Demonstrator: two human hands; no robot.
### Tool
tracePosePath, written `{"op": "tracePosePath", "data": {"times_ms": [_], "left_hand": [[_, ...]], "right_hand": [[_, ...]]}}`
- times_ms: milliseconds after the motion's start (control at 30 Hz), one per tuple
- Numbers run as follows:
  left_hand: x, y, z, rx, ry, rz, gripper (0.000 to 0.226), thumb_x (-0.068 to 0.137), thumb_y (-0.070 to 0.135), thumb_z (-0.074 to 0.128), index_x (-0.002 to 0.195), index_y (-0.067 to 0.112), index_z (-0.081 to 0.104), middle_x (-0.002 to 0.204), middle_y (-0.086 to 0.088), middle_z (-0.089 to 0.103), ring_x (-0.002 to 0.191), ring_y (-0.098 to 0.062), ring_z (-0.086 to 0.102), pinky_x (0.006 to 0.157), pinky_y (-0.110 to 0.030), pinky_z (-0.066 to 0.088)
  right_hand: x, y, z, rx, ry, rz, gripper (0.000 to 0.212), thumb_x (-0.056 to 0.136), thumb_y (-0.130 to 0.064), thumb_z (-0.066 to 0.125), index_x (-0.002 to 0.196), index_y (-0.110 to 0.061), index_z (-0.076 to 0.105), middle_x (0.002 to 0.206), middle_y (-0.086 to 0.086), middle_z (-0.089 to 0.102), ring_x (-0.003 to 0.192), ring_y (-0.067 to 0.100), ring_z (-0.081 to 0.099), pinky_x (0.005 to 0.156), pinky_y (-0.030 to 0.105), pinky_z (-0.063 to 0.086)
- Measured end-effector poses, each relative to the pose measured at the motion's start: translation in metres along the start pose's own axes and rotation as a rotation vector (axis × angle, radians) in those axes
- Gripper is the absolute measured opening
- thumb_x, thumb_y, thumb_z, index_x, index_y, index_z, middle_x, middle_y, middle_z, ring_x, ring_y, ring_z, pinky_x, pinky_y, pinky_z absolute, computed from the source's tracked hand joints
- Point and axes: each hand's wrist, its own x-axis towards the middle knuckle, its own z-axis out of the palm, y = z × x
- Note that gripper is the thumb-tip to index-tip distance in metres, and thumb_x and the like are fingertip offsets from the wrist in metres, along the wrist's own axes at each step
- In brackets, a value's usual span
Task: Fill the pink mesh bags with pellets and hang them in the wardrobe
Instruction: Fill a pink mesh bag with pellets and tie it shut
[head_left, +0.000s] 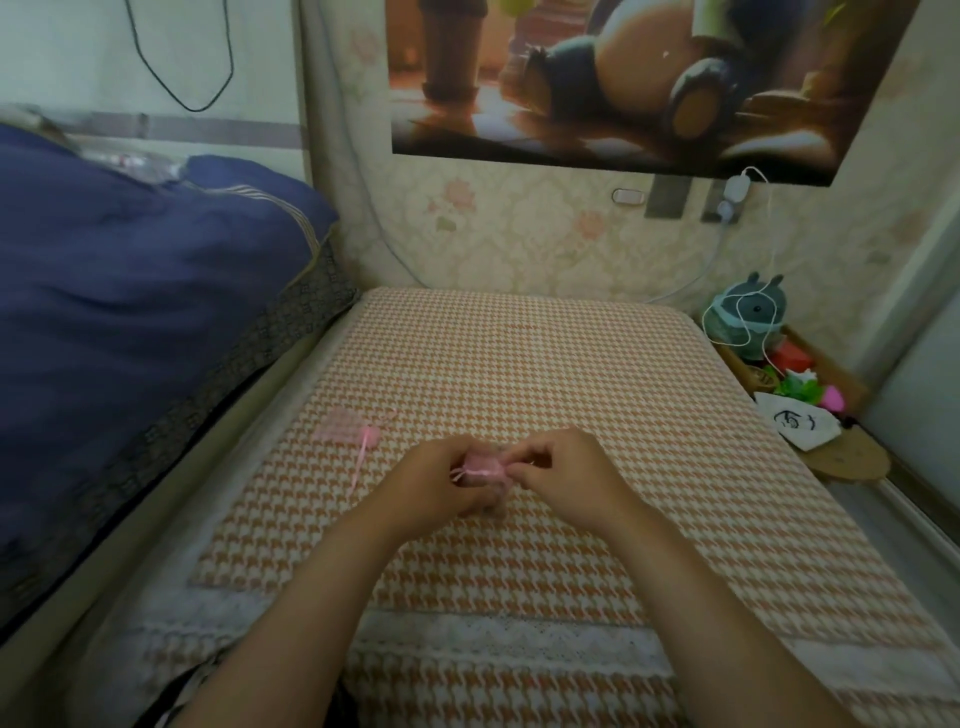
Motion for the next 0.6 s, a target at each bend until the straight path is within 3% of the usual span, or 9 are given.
{"op": "tracePosePath", "data": {"times_ms": [100, 200, 367, 433, 500, 600], "left_hand": [[-0.007, -0.012, 0.001, 0.128, -0.012, -0.023, 0.035, 0.077, 0.025, 0.081, 0.110, 0.027, 0.068, 0.098, 0.011, 0.072, 0.088, -0.002, 0.067, 0.079, -0.032, 0.059], [-0.012, -0.015, 0.001, 0.177, -0.028, -0.046, 0.032, 0.078, 0.023, 0.080, 0.108, 0.024, 0.070, 0.094, 0.010, 0.070, 0.085, -0.006, 0.065, 0.080, -0.034, 0.057], [-0.014, -0.012, -0.002, 0.190, -0.037, -0.019, 0.048, 0.078, 0.028, 0.080, 0.121, 0.031, 0.057, 0.102, 0.010, 0.064, 0.079, 0.002, 0.059, 0.067, -0.012, 0.045], [-0.014, -0.007, -0.003, 0.176, -0.036, 0.011, 0.047, 0.079, 0.031, 0.079, 0.116, 0.036, 0.052, 0.105, 0.010, 0.062, 0.078, 0.002, 0.059, 0.062, -0.010, 0.043], [-0.011, -0.003, -0.006, 0.182, -0.035, 0.037, 0.037, 0.080, 0.028, 0.079, 0.105, 0.035, 0.053, 0.103, 0.012, 0.062, 0.078, -0.005, 0.060, 0.062, -0.018, 0.048], [-0.005, -0.005, -0.011, 0.217, -0.055, 0.070, 0.020, 0.079, 0.021, 0.078, 0.089, 0.031, 0.063, 0.092, 0.012, 0.067, 0.081, -0.008, 0.064, 0.076, -0.034, 0.056]], "right_hand": [[-0.006, -0.003, 0.006, -0.105, -0.036, -0.008, 0.011, 0.089, -0.027, 0.070, 0.095, -0.031, 0.079, 0.091, -0.019, 0.072, 0.085, -0.003, 0.065, 0.083, 0.031, 0.057], [-0.010, -0.007, 0.008, -0.238, -0.117, -0.055, 0.015, 0.090, -0.031, 0.065, 0.099, -0.036, 0.075, 0.102, -0.018, 0.067, 0.091, 0.002, 0.061, 0.083, 0.035, 0.056], [-0.006, -0.014, 0.008, -0.539, -0.193, -0.107, 0.019, 0.091, -0.036, 0.057, 0.102, -0.036, 0.073, 0.106, -0.008, 0.062, 0.095, 0.018, 0.061, 0.080, 0.038, 0.052], [-0.003, -0.016, 0.009, -0.593, -0.219, -0.114, 0.021, 0.093, -0.035, 0.056, 0.103, -0.036, 0.074, 0.105, -0.007, 0.064, 0.093, 0.019, 0.061, 0.076, 0.035, 0.051], [0.000, -0.017, 0.007, -0.592, -0.245, -0.112, 0.022, 0.092, -0.033, 0.055, 0.104, -0.036, 0.074, 0.106, -0.007, 0.064, 0.092, 0.019, 0.061, 0.075, 0.034, 0.051], [0.005, -0.018, 0.002, -0.559, -0.225, -0.103, 0.022, 0.088, -0.030, 0.054, 0.098, -0.034, 0.073, 0.100, -0.010, 0.064, 0.090, 0.015, 0.060, 0.076, 0.035, 0.052]]}}
